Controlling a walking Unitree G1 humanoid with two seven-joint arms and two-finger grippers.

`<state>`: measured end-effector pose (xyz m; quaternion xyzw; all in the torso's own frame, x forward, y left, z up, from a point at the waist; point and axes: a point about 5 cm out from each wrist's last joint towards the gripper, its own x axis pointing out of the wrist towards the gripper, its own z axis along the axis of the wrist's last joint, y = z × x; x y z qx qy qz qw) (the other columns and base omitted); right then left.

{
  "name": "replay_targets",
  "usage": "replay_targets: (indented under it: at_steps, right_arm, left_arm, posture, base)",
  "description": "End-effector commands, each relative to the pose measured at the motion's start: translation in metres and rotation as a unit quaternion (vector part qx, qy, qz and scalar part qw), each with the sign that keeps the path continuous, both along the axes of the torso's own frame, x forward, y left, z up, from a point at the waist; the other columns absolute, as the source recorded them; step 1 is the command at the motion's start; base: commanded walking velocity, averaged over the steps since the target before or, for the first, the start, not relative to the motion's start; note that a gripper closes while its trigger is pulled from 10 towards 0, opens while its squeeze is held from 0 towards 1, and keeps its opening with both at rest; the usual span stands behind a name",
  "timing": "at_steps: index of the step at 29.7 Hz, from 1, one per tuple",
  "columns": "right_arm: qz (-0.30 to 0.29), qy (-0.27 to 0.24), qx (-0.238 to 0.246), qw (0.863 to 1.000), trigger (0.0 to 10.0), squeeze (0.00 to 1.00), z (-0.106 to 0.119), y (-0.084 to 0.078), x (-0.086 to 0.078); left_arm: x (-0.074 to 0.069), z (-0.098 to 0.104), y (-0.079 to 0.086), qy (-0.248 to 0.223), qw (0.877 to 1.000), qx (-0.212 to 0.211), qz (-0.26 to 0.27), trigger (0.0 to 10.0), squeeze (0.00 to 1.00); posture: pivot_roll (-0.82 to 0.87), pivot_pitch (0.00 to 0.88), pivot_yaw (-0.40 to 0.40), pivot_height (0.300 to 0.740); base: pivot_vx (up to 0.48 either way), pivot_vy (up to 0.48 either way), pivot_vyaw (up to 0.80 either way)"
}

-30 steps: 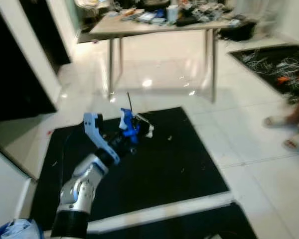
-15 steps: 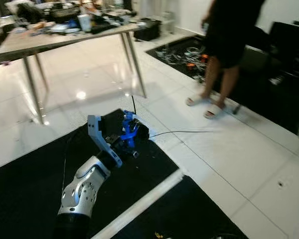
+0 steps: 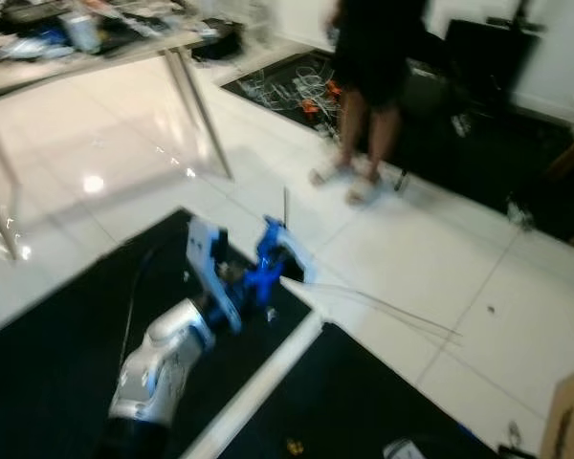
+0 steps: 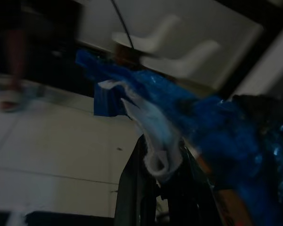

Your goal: Picking trash to rubbish bin

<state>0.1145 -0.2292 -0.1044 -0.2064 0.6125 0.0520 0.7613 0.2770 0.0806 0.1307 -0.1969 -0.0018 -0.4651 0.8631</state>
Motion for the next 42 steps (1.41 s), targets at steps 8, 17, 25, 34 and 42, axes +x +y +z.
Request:
replay_targets:
  at_steps: [8,17,25,34,42]
  right_arm:
    - [-0.004,0.008,0.006,1.0,10.0,0.0,-0.002,0.006,-0.004]
    - [0.003,0.011,0.011,1.0,10.0,0.0,-0.003,0.007,-0.004]
    - [0.052,0.052,0.028,0.997,10.0,0.0,-0.004,0.006,-0.012]
    - [0.047,0.062,0.04,0.996,10.0,0.0,-0.006,0.01,-0.018]
    - [0.05,0.061,0.039,0.996,10.0,0.0,-0.005,0.008,-0.017]
  left_arm:
    - [-0.002,0.003,-0.003,-0.015,1.0,-0.001,-0.013,10.0,0.0]
    - [-0.005,0.004,-0.005,-0.019,1.0,-0.003,-0.018,10.0,0.0]
    - [-0.005,0.004,-0.005,-0.019,1.0,-0.005,-0.021,10.0,0.0]
    - [-0.006,0.004,-0.005,-0.019,1.0,-0.007,-0.021,10.0,0.0]
    - [-0.006,0.008,0.0,-0.025,0.999,-0.013,-0.029,10.0,0.0]
  posture:
    - [-0.02,0.019,0.097,0.74]
    - [-0.01,0.02,0.094,0.74]
    - [-0.01,0.026,0.1,0.74]
    - [-0.02,0.029,0.101,0.74]
    - [-0.01,0.029,0.098,0.74]
  base:
    - [0.0,0.0,-0.78]
    - [0.0,0.0,-0.78]
    - [0.0,0.0,-0.78]
    - [0.0,0.0,-0.78]
    - [0.0,0.0,-0.78]
